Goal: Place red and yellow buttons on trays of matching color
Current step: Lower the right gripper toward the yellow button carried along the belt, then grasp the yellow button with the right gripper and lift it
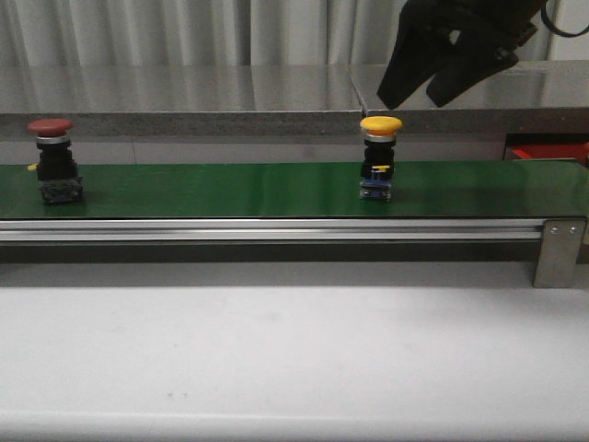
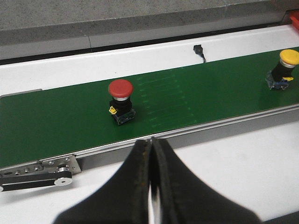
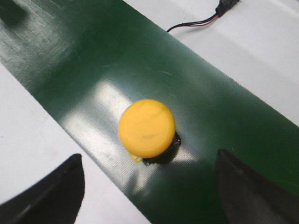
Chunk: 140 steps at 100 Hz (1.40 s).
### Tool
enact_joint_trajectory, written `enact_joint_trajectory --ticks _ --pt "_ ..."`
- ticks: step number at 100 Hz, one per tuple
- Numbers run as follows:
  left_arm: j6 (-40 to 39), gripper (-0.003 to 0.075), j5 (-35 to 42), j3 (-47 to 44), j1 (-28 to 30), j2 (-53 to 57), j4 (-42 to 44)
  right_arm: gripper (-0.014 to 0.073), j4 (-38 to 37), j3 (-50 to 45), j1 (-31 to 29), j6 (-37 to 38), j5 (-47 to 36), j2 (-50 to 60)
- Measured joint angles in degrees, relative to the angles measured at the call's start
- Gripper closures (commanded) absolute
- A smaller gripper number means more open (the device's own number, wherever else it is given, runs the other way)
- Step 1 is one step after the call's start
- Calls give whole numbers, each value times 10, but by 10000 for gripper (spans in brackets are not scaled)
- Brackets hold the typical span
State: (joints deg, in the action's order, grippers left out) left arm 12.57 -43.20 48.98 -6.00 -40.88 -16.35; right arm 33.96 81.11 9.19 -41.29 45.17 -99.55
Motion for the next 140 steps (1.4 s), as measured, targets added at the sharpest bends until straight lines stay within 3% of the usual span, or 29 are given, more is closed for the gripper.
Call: enact_joint_trajectory --ticks 30,37,54,66,100,140 --pt "0 741 0 0 0 0 0 37 -1 1 7 -8 -43 -45" --pt "0 741 0 0 0 0 0 97 -1 1 8 -12 -49 -50" --pt "0 741 0 0 0 0 0 349 -1 1 9 -16 -56 -59" --pt "0 741 0 0 0 0 0 431 -1 1 9 -16 -58 -59" --pt "0 741 0 0 0 0 0 439 -2 -16 0 -16 -61 -10" --pt "0 741 0 0 0 0 0 439 5 -137 -86 -13 -80 114"
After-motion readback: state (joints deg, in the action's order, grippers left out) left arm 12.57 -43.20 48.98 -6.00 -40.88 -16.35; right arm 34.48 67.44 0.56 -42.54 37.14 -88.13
